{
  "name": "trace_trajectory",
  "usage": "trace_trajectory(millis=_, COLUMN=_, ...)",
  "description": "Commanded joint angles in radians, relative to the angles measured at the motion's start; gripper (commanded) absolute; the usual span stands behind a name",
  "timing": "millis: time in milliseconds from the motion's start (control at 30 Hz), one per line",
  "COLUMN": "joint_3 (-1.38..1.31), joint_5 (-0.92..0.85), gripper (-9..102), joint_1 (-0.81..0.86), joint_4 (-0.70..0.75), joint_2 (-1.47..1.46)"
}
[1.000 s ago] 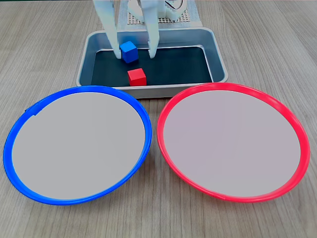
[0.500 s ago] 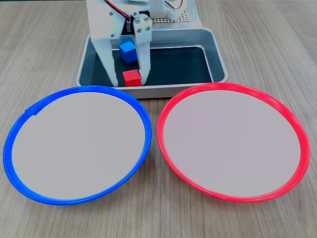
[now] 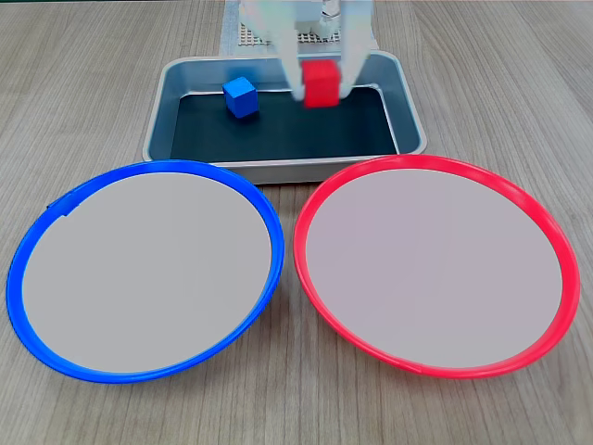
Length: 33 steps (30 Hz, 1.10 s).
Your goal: Move two blocks tray to matching dishes
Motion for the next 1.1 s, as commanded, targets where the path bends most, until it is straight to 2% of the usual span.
trace_trajectory(millis=0, joint_3=-0.224, joint_5=0.336, gripper=0, joint_1=-0.052, joint_4=0.021, joint_2=-0.06)
trace_trajectory(millis=67, joint_3=-0.388, joint_5=0.489, gripper=0, joint_1=-0.049, joint_4=-0.097, joint_2=-0.259)
trace_trajectory(millis=200, joint_3=-0.457, joint_5=0.508, gripper=2, joint_1=-0.034, joint_4=-0.264, joint_2=-0.448)
trace_trajectory(millis=333, joint_3=-0.454, joint_5=0.413, gripper=25, joint_1=-0.02, joint_4=-0.37, joint_2=-0.532)
trace_trajectory(millis=400, joint_3=-0.443, joint_5=0.367, gripper=27, joint_1=-0.017, joint_4=-0.364, joint_2=-0.526)
trace_trajectory(millis=500, joint_3=-0.419, joint_5=0.342, gripper=21, joint_1=-0.011, joint_4=-0.325, joint_2=-0.474)
trace_trajectory(millis=567, joint_3=-0.365, joint_5=0.307, gripper=1, joint_1=-0.005, joint_4=-0.302, joint_2=-0.403)
trace_trajectory(millis=600, joint_3=-0.344, joint_5=0.27, gripper=0, joint_1=0.002, joint_4=-0.258, joint_2=-0.359)
trace_trajectory(millis=733, joint_3=-0.172, joint_5=0.028, gripper=0, joint_1=0.077, joint_4=0.031, joint_2=-0.103)
trace_trajectory(millis=767, joint_3=-0.044, joint_5=-0.087, gripper=0, joint_1=0.144, joint_4=0.11, joint_2=0.023)
trace_trajectory(millis=833, joint_3=0.1, joint_5=-0.224, gripper=0, joint_1=0.224, joint_4=0.141, joint_2=0.14)
trace_trajectory(millis=900, joint_3=0.262, joint_5=-0.491, gripper=0, joint_1=0.345, joint_4=0.137, joint_2=0.253)
trace_trajectory(millis=933, joint_3=0.36, joint_5=-0.696, gripper=0, joint_1=0.43, joint_4=0.106, joint_2=0.308)
trace_trajectory(millis=1000, joint_3=0.42, joint_5=-0.833, gripper=1, joint_1=0.479, joint_4=0.077, joint_2=0.328)
trace_trajectory(millis=1067, joint_3=0.446, joint_5=-0.907, gripper=9, joint_1=0.491, joint_4=0.066, joint_2=0.331)
